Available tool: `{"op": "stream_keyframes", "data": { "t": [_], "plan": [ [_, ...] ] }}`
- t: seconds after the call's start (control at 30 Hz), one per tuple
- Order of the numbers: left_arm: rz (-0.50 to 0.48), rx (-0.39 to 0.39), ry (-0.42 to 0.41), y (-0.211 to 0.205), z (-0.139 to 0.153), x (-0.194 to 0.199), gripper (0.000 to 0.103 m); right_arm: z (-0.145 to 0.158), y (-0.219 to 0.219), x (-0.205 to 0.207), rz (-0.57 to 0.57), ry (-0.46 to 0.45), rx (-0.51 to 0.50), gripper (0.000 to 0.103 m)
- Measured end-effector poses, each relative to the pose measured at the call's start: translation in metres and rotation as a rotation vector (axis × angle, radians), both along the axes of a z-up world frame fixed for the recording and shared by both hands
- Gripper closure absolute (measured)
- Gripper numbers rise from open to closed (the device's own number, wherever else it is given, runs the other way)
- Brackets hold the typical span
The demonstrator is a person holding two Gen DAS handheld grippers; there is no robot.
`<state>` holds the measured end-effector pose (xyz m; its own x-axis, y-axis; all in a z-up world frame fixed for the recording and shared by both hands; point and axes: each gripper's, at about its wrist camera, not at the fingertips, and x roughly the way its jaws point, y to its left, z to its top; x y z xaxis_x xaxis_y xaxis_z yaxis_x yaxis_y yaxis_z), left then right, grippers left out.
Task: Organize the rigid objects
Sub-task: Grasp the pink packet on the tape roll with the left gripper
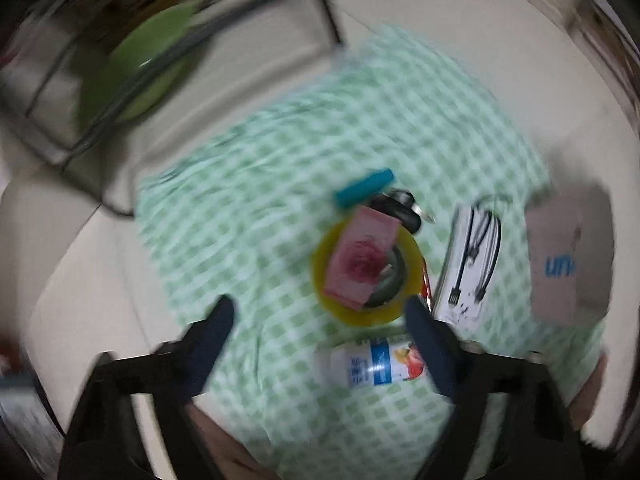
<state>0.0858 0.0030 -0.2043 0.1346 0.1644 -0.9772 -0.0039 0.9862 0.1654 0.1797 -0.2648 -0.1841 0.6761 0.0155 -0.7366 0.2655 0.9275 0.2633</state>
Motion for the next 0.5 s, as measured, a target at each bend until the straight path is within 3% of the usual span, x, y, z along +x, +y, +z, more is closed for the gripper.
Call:
{"op": "stream_keyframes", "data": {
  "t": [0.07, 0.13, 0.23, 0.4, 0.5],
  "plan": [
    [-0.067, 0.033, 0.052, -0.018, -0.03, 0.005, 0.059, -0.003, -0.001, 0.0, 0.005, 0.011, 0.014, 0.0],
    [-0.101, 0.049, 0.091, -0.014, -0.058, 0.011, 0.06, -0.005, 0.001, 0.002, 0.03, 0.026, 0.014, 0.0],
    [-0.1, 0.103, 0.062, -0.002, -0.075, 0.023, 0.06, -0.008, 0.004, 0.003, 0.048, 0.037, 0.017, 0.0],
    [-0.128, -0.006, 0.022, 0.011, -0.105, 0.028, 0.06, -0.017, 0.01, 0.006, 0.092, 0.077, 0.049, 0.0],
    [-0.125, -0.021, 0.089, 0.018, -0.123, 0.031, 0.061, -0.018, 0.016, 0.005, 0.128, 0.077, 0.049, 0.0]
  ]
}}
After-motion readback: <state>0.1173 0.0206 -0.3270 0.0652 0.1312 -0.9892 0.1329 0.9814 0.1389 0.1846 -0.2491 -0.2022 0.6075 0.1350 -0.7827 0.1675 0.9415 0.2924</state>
